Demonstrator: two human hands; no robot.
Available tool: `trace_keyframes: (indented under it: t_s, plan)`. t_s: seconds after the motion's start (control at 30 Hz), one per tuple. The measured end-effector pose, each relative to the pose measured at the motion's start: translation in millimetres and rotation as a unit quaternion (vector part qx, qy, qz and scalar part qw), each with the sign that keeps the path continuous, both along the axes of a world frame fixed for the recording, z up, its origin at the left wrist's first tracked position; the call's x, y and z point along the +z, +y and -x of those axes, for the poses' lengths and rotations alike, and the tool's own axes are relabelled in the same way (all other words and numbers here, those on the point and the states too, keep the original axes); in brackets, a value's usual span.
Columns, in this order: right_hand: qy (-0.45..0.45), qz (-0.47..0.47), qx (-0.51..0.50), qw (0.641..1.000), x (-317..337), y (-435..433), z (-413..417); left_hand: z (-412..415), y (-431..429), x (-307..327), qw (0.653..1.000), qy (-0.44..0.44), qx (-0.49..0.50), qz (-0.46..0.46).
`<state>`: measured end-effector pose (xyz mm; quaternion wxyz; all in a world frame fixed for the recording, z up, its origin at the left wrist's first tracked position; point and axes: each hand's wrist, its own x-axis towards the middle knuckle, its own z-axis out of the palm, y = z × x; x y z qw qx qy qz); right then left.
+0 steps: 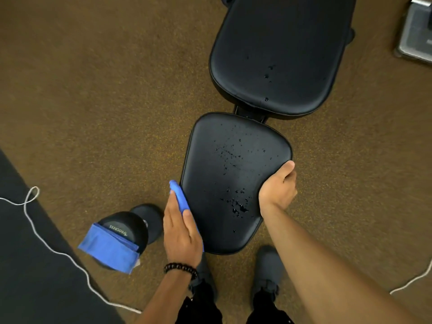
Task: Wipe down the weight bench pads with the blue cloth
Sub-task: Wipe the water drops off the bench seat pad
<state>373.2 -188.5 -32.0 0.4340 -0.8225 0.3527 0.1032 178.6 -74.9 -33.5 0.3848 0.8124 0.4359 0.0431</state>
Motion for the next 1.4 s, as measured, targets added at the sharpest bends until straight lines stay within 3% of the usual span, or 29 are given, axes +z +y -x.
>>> trace_keyframes:
  t_s: [0.1,0.2,0.33,0.5,0.63,0.8,0.97,1.13,1.27,1.4]
  plan:
    - [-0.005,0.0,0.005,1.0,1.6,1.8,0.1,-21.0,9.5,6.9,0.999,0.03,0.015,-0.009]
    - [-0.013,0.004,0.006,1.0,0.3,1.9,0.2,-52.9,39.4,9.0,0.998,0.041,-0.046,-0.01]
    - [-0.019,-0.002,0.001,1.0,-0.8,1.2,-0.2,-142.5,81.6,3.6,0.992,0.095,-0.084,-0.002]
    - [-0.021,-0.001,0.006,1.0,-0.7,1.0,0.5,-246.3,101.3,9.9,0.976,0.132,-0.162,-0.058]
    - [-0.019,-0.004,0.007,1.0,0.2,0.6,0.4,-257.6,99.1,15.0,0.97,0.168,-0.162,-0.06]
    - [-0.001,-0.006,0.005,1.0,5.3,1.1,-0.1,-201.6,83.2,15.7,0.993,0.107,-0.047,-0.017]
    - [0.003,0.003,0.01,1.0,5.1,2.0,-0.6,-117.1,47.1,14.2,0.992,0.117,0.048,-0.019]
    - [-0.003,0.013,0.015,1.0,2.0,0.2,0.7,-57.2,17.3,8.5,0.976,0.15,0.159,0.003]
    - [-0.007,0.014,0.008,1.0,0.6,1.2,0.6,-29.4,-15.4,3.4,0.945,0.095,0.309,0.051]
    - [-0.005,0.018,0.01,1.0,4.6,2.1,-0.3,-45.8,-6.7,4.5,0.947,0.12,0.298,0.01]
